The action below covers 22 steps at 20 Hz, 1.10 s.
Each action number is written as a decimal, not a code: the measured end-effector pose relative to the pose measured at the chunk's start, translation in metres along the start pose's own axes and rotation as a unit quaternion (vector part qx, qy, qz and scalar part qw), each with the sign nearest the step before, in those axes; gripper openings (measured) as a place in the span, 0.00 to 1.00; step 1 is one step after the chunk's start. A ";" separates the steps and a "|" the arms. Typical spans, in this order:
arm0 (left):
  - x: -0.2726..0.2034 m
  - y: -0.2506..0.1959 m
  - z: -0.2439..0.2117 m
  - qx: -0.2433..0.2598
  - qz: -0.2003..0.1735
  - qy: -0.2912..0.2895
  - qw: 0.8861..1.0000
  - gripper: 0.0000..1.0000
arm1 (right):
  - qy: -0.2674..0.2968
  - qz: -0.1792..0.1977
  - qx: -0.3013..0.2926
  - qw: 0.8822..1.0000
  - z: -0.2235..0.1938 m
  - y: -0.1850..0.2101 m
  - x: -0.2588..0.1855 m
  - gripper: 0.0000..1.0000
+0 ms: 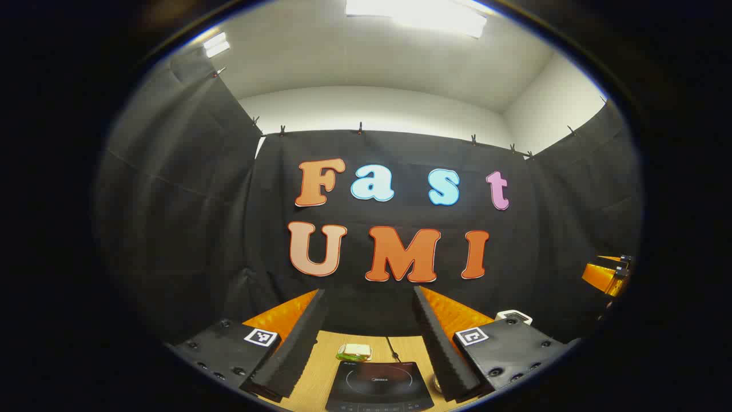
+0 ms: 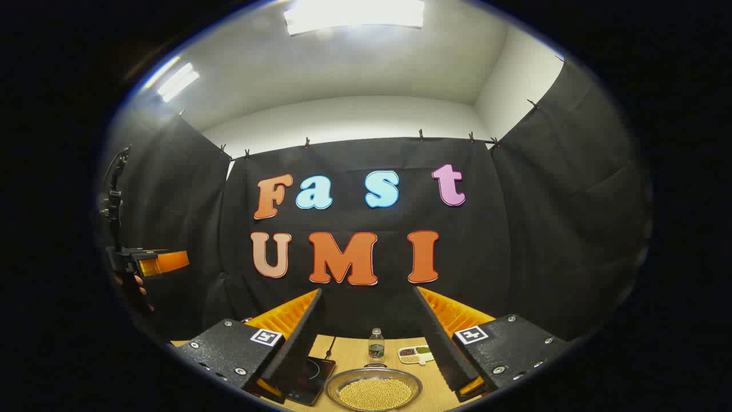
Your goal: First push the handle of the pot to place it horizontally, then grasp the pot with both hands and set it on the induction cooktop.
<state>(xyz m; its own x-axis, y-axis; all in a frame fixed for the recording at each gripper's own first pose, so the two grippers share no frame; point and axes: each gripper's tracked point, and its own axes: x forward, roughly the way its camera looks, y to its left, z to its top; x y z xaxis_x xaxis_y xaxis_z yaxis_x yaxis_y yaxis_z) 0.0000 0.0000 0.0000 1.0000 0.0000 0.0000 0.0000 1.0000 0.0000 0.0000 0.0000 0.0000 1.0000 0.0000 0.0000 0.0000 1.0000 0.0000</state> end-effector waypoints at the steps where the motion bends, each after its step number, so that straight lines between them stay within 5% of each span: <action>1: -0.001 -0.001 0.001 0.000 -0.001 -0.001 1.000 0.97 | 0.001 -0.001 -0.001 1.000 0.000 -0.001 -0.002 0.94; 22: -0.007 0.002 0.005 0.005 0.001 -0.005 1.000 0.96 | -0.009 0.009 -0.007 1.000 0.008 0.009 -0.011 0.94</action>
<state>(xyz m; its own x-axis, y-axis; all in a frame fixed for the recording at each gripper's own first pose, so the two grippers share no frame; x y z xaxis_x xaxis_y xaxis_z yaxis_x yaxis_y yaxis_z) -0.0069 0.0016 0.0051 0.9999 0.0021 0.0100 -0.0022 1.0000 0.0095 -0.0112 0.0092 0.0080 0.9997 0.0181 0.0172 -0.0178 0.9997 -0.0141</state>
